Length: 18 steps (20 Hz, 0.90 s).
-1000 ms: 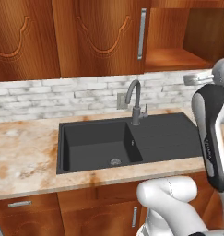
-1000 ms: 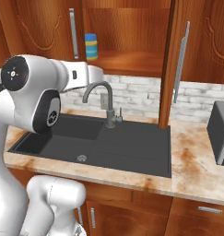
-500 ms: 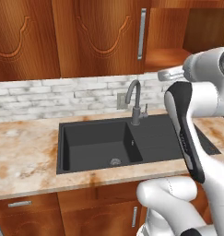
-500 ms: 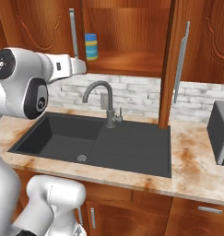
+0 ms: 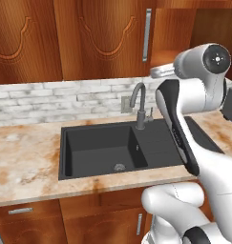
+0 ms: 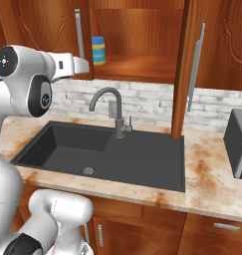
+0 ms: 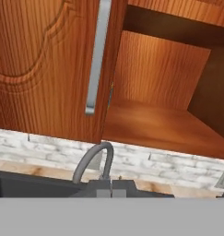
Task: Move the shaker and mayonnaise from the cabinet to the dining counter.
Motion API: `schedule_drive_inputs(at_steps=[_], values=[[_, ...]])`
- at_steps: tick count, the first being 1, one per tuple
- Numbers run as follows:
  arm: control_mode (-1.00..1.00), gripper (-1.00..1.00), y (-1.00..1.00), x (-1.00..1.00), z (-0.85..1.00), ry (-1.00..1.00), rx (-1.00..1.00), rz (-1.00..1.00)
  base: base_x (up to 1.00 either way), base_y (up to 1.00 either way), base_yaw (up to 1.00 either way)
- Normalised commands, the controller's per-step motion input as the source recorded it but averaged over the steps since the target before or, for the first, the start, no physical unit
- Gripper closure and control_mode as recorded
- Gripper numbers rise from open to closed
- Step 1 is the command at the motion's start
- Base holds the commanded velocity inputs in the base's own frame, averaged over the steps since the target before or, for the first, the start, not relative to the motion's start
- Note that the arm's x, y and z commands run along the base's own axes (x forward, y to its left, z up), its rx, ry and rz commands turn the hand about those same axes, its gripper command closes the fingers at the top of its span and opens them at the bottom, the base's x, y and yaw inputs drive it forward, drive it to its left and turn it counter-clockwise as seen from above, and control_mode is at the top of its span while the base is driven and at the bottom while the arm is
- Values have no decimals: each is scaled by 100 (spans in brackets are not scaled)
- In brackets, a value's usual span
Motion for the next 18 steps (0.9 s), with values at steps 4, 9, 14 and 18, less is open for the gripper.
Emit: schedule_drive_inputs(at_steps=[4,9,14,18], values=[[-100,-100,24,29,4,0,0,0,0,0,0],[-100,-100,20,24,9,0,0,0,0,0,0],[-100,-100,2,27,14,0,0,0,0,0,0],[-100,-100,0,29,17,0,1,0,0,0,0]])
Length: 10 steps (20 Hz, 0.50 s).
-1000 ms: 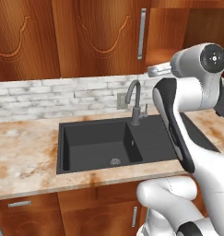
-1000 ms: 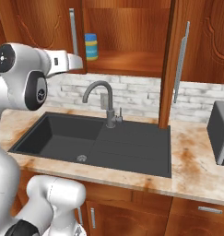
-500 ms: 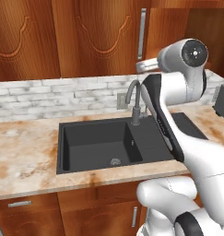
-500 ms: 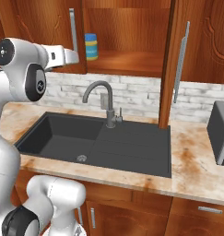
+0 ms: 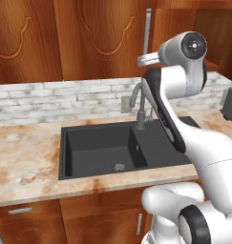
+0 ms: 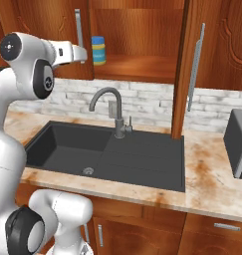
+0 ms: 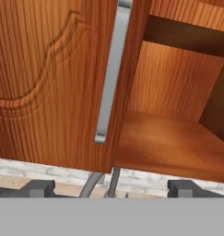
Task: Move the shaker and mayonnaise from the cabinet to the dining counter.
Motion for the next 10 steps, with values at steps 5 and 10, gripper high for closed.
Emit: schedule_drive_inputs(at_steps=[5,10], values=[[-100,-100,4,37,10,3,2,0,0,0,0],[-100,-100,5,41,1,10,1,0,0,0,0]])
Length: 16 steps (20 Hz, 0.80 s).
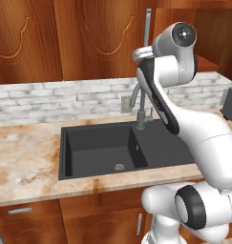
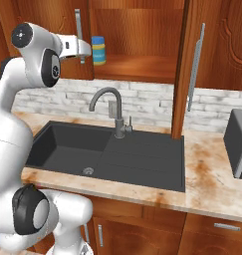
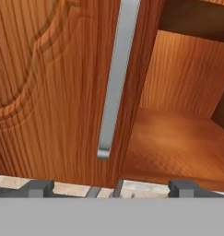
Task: Move the shaker and mayonnaise from the cabinet to the dining counter.
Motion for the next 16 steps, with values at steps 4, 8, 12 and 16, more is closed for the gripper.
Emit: schedule_drive_inputs(at_steps=[4,8,12,16], values=[[-100,-100,0,44,0,13,0,0,0,0,0],[-100,-100,8,36,0,3,0,0,0,0,0],[-100,-100,14,34,0,0,0,0,0,0,0],[-100,-100,3,38,0,0,0,0,0,0,0]])
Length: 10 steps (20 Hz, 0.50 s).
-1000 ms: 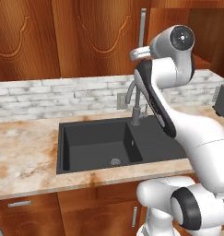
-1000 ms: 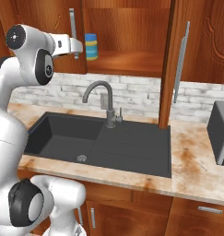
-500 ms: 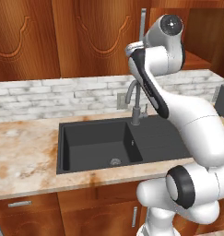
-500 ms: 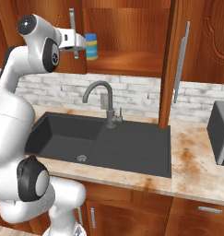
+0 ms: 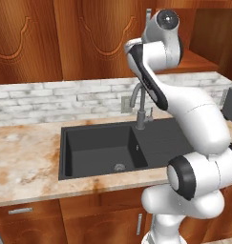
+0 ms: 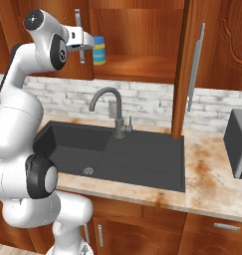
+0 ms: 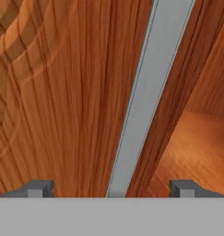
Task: Move the shaker and mayonnaise from the cabinet to the dining counter.
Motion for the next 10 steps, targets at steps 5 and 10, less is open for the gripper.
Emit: schedule_drive_inputs(at_steps=[5,10], values=[[-100,-100,0,50,-4,0,0,0,0,0,0],[-100,-100,6,38,-24,0,0,0,0,0,0]])
